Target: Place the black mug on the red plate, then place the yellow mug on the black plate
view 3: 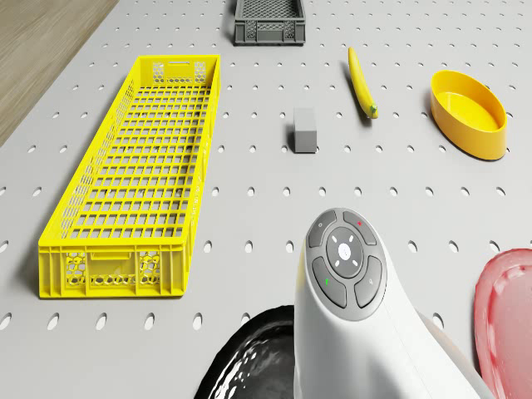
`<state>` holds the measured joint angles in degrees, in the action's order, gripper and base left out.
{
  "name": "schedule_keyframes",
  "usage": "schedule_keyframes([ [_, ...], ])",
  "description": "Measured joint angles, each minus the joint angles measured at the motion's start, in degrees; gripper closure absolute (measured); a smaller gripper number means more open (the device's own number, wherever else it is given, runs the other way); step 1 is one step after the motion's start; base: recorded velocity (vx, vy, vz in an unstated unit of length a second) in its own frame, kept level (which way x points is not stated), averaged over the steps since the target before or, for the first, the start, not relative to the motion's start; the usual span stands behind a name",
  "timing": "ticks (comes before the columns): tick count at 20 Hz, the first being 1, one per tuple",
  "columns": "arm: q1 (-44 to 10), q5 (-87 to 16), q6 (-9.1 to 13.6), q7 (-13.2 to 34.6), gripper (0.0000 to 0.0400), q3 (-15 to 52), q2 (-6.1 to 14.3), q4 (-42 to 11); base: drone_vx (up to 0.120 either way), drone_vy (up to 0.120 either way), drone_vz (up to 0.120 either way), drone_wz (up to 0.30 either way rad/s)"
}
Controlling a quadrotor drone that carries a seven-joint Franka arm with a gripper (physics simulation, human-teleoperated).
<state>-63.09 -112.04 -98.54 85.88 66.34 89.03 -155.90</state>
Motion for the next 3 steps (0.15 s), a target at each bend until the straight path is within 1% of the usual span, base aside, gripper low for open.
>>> schedule_keyframes([
  [3, 0.63, 1.97, 1.02, -0.09, 0.001, 2.17, 0.14, -0.92, 0.0, 0.0, 0.0, 0.0],
])
